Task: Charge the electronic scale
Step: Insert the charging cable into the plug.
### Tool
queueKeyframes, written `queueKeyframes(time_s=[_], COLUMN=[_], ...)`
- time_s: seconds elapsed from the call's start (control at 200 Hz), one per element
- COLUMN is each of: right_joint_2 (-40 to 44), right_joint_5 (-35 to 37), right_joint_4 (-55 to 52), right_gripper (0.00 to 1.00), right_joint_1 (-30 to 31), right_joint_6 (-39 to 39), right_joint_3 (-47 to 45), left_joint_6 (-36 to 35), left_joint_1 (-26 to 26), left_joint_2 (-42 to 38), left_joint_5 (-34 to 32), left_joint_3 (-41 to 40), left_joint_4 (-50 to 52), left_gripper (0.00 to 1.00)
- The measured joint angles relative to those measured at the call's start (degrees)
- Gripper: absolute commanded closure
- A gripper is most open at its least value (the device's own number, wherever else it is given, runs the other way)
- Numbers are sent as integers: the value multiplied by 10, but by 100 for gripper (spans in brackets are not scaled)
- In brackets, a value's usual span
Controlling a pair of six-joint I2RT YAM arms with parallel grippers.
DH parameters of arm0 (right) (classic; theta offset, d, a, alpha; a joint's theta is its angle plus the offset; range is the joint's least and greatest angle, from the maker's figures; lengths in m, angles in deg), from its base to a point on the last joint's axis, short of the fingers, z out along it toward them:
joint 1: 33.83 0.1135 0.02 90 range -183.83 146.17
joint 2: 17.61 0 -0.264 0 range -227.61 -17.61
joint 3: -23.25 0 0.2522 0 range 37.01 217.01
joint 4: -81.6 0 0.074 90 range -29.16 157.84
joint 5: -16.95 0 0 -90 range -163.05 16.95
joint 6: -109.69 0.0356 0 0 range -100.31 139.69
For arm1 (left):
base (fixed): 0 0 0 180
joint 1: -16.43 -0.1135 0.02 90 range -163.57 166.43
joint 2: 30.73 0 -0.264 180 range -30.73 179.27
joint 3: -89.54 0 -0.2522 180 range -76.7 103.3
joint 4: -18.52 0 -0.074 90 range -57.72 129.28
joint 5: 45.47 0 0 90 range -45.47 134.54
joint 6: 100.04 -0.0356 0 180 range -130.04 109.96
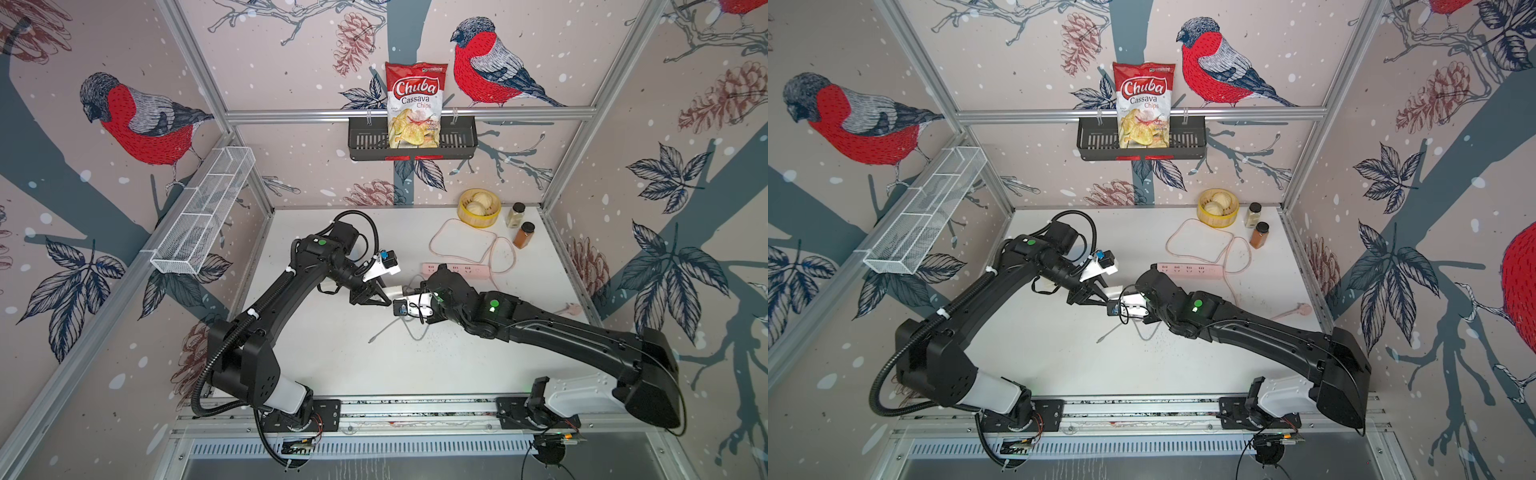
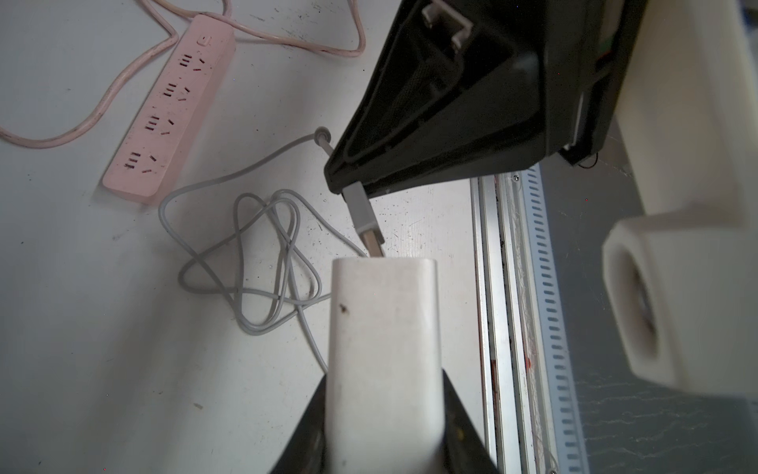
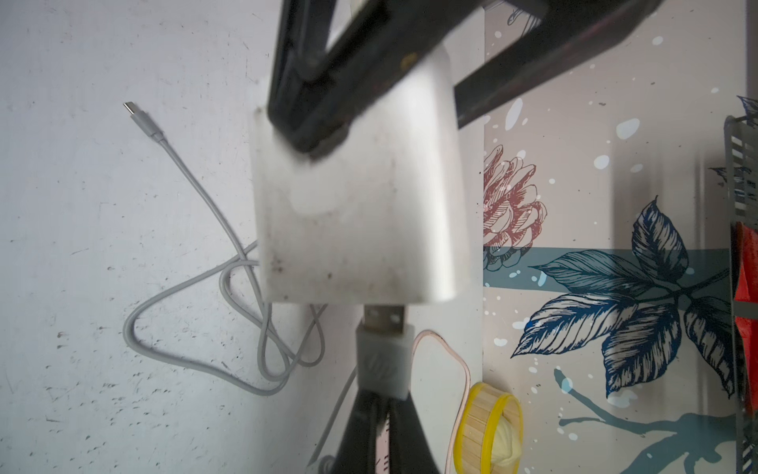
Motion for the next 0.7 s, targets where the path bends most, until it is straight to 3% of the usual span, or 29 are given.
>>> queueKeyframes(time_s=[0.7], right_joint_2=[-9], right_joint_5=[24], right_joint_4=[-9], right_gripper=[100], right_joint_1=[14], right_joint_6=[4], right_joint_3=[0], left_joint_6=[21], left_joint_1=[0], left_joint_2=[2], left_joint_5=[3], left_joint_3=[-5], left_joint_4=[-1], left_gripper=[100])
